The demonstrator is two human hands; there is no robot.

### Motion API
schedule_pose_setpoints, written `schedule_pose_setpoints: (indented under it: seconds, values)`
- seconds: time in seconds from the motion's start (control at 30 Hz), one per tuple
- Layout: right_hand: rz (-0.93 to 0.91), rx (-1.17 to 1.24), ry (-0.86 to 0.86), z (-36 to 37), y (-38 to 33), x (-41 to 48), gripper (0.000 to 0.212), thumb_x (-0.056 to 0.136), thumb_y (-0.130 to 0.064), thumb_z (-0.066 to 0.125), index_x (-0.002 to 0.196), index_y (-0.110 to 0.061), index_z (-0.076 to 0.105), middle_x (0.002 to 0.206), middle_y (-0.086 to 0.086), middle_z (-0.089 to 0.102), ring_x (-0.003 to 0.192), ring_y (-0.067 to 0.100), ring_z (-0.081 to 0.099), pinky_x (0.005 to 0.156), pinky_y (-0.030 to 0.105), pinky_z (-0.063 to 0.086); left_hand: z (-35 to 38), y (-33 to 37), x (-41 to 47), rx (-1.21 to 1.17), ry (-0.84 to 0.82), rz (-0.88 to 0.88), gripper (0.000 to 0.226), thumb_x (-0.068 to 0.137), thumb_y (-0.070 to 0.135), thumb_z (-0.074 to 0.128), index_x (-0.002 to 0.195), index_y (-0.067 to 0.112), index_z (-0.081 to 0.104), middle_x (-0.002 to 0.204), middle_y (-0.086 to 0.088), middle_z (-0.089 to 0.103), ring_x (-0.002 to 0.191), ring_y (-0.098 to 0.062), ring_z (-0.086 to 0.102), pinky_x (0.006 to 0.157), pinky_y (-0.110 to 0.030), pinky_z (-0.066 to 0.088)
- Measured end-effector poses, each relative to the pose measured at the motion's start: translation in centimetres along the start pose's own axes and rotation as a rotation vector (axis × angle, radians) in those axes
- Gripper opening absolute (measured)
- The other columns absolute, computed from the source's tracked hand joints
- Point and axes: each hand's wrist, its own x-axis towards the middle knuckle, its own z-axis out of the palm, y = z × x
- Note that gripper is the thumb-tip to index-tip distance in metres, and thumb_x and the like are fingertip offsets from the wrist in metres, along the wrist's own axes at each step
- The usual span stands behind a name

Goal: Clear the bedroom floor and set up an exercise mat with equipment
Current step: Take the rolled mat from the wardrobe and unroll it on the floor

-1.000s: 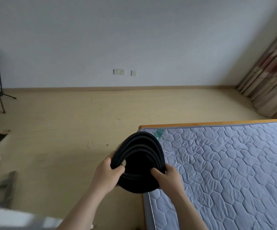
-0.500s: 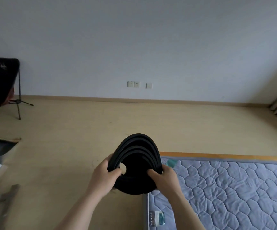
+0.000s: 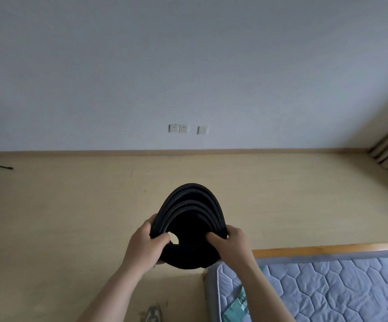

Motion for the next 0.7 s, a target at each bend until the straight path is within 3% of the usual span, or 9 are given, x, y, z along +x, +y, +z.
schedule_pose_setpoints:
  seconds: [0.17,0.27,0.43,0.57,0.7]
  values:
    - [0.042,0.053,0.06,0.9,-4.7,6.0,0.01,0.08,-0.026,0.067,0.087,-0.019,0.065,0.074,0.0,0.069,0.068,0.017,0.068,0.06,0.034,0.06,-1.9,4.6,8.0,0.07,-0.069,0.054,0.04,0.079,0.006,0.056,0.08,0.046,0.056,0.094,-0.011,0.063,0.086,-0.031,0.065,0.059,-0.038,0.061]
    - [0.062,0.085,0.093,0.2,-6.6,9.5,0.014,0.082,-0.025,0.067,0.094,-0.018,0.066,0.08,0.0,0.07,0.072,0.017,0.069,0.06,0.03,0.059,-1.6,6.8,12.0,0.095,-0.108,0.075,0.033,0.078,0.008,0.057,0.083,0.041,0.058,0.094,-0.013,0.063,0.086,-0.033,0.065,0.059,-0.04,0.061]
    - [0.064,0.073,0.182,-2.1,-9.4,17.2,0.013,0.079,-0.029,0.067,0.087,-0.018,0.067,0.08,0.003,0.071,0.075,0.023,0.07,0.067,0.043,0.061,0.5,11.4,20.1,0.106,-0.161,0.098,0.034,0.08,0.009,0.057,0.087,0.042,0.057,0.09,-0.005,0.066,0.082,-0.024,0.067,0.062,-0.039,0.061]
    - [0.052,0.073,0.25,-4.9,-11.1,23.3,0.015,0.075,-0.033,0.067,0.074,-0.018,0.063,0.067,0.0,0.066,0.069,0.024,0.068,0.063,0.038,0.057,2.9,14.9,26.2,0.151,-0.172,0.134,0.033,0.074,0.019,0.06,0.088,0.049,0.058,0.087,0.01,0.067,0.085,-0.017,0.066,0.073,-0.047,0.058]
    - [0.057,0.103,0.288,-8.0,-12.5,28.8,0.018,0.071,-0.037,0.066,0.074,-0.019,0.065,0.069,0.003,0.068,0.069,0.025,0.069,0.065,0.041,0.058,5.9,18.9,31.5,0.177,-0.215,0.156,0.034,0.072,0.023,0.06,0.085,0.054,0.056,0.085,0.012,0.067,0.085,-0.016,0.066,0.076,-0.047,0.058]
